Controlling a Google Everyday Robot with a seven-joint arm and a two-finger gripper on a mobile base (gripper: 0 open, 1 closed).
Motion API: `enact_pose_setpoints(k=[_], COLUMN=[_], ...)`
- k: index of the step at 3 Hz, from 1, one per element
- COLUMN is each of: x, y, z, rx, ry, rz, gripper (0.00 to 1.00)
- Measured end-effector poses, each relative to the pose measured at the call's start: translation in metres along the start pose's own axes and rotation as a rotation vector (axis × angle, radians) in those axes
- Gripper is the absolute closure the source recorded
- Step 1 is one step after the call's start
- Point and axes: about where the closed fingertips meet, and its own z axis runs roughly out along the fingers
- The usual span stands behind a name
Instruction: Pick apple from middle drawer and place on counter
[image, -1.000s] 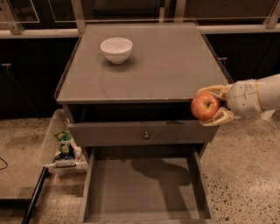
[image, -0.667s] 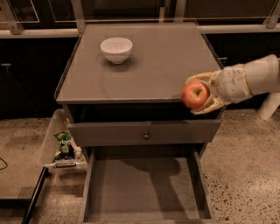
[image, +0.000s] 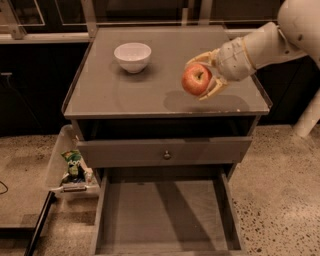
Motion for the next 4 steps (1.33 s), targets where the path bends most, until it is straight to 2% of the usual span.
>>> enact_pose_setpoints(k=[1,2,3,4], x=[0.019,0.054,0.082,0.08], y=[-0.025,-0.032,-0.031,-0.033], z=[0.022,0.044,0.058,0.055], rx=[-0.027,-0.079,-0.139,-0.139], ry=[-0.024,-0.011,0.05,0.05], rz=[0.051,0.139,0.194,0.194], gripper=[1.0,1.0,1.0,0.81])
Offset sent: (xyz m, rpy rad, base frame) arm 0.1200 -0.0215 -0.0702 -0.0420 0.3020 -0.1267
